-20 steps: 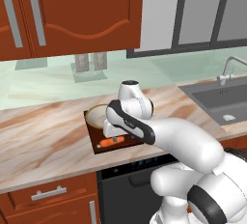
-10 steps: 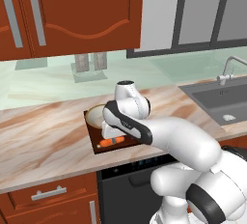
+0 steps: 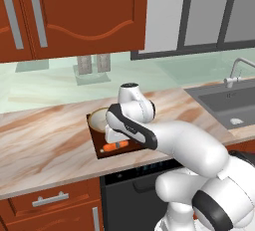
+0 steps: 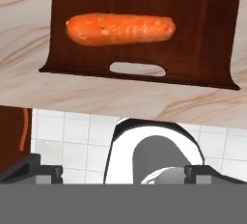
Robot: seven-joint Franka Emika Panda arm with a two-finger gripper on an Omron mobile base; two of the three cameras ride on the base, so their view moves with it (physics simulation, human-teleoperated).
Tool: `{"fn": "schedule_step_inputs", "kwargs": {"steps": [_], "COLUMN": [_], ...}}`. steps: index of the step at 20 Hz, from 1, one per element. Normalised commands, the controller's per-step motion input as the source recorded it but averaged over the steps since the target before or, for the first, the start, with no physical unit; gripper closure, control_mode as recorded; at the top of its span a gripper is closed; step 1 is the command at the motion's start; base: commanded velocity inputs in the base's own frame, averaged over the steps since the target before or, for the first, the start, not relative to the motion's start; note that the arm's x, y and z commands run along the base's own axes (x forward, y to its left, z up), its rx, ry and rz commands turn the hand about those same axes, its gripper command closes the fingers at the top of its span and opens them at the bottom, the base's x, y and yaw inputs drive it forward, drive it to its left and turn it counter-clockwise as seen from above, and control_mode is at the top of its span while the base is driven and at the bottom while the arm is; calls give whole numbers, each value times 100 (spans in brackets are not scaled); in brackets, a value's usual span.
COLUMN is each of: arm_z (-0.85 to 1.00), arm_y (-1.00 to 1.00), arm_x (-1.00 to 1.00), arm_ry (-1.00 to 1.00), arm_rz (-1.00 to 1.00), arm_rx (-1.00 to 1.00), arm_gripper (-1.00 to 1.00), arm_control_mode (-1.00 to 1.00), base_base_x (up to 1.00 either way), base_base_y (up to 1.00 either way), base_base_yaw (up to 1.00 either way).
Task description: Place the two vegetables and bowl onto the tray for setting up a vegetable dip station.
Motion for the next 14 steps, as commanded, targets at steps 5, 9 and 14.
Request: {"fn": "schedule_step_inputs", "kwargs": {"steps": [5, 9, 14], "arm_z": [0, 0, 0], "arm_y": [0, 0, 0], "arm_x": [0, 0, 0], "arm_ry": [0, 0, 0], "arm_rz": [0, 0, 0], "arm_rx": [0, 0, 0], "arm_gripper": [-100, -100, -100], "arm_control_mode": [-100, 100, 100], "base_base_x": [0, 0, -8], "base_base_y": [0, 0, 0], "base_base_yaw": [0, 0, 0]}}
